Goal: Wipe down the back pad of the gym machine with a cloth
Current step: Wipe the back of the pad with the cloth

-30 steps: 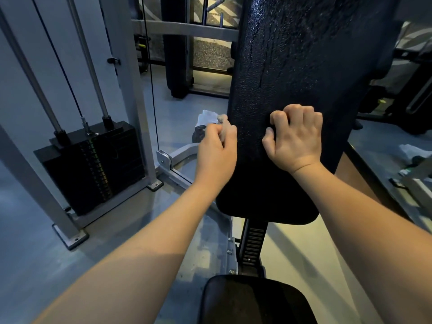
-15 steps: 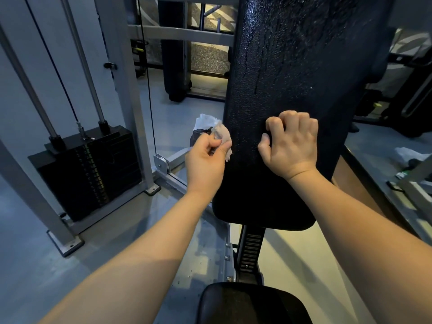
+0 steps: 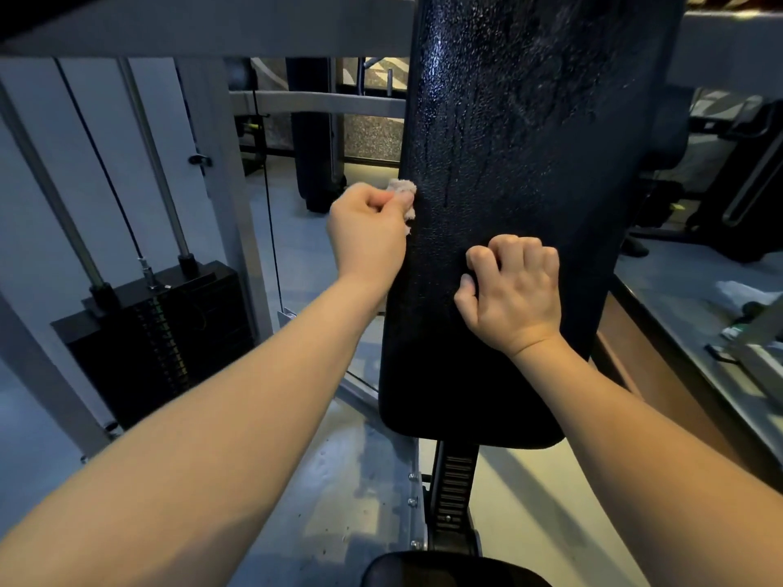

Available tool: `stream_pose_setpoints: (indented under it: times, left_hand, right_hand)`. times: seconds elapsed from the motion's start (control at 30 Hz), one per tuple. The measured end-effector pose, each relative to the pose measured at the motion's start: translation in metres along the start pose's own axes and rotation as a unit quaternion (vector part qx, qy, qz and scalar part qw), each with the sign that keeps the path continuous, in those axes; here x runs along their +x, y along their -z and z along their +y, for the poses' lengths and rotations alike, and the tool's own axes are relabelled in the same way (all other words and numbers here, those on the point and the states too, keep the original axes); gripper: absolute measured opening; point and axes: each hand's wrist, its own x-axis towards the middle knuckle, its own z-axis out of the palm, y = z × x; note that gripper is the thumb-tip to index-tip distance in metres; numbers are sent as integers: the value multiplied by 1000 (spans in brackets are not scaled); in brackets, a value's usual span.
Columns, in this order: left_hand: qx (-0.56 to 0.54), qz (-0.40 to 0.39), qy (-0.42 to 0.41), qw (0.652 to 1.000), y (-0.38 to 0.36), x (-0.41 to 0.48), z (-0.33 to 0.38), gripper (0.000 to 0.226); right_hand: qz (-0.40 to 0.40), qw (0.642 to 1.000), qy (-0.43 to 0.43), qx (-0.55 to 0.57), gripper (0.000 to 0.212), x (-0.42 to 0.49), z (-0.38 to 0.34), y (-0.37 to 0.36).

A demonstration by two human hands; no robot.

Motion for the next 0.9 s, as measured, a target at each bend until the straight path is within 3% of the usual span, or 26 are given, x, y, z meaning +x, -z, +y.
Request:
stream_pose_setpoints:
  times: [0.3,0.5,0.77,0.9]
  left_hand:
    - [0,-21,-60,998,-30,82,72,36]
    - [26,-107,-29,993,11,26,10,29]
    - [-51,-26,-30,998,-38,82,66,28]
    - [-31,-54,-73,995,-27,83,61,28]
  right_hand:
    - [-14,1000,-5,3,32,1,-1,1]
    - [-34,999,-8,2,32,3,-1,6]
    - [-26,1000,-11,9,32,3,1,4]
    - [-15,1000,-9,4,31,3,0,3]
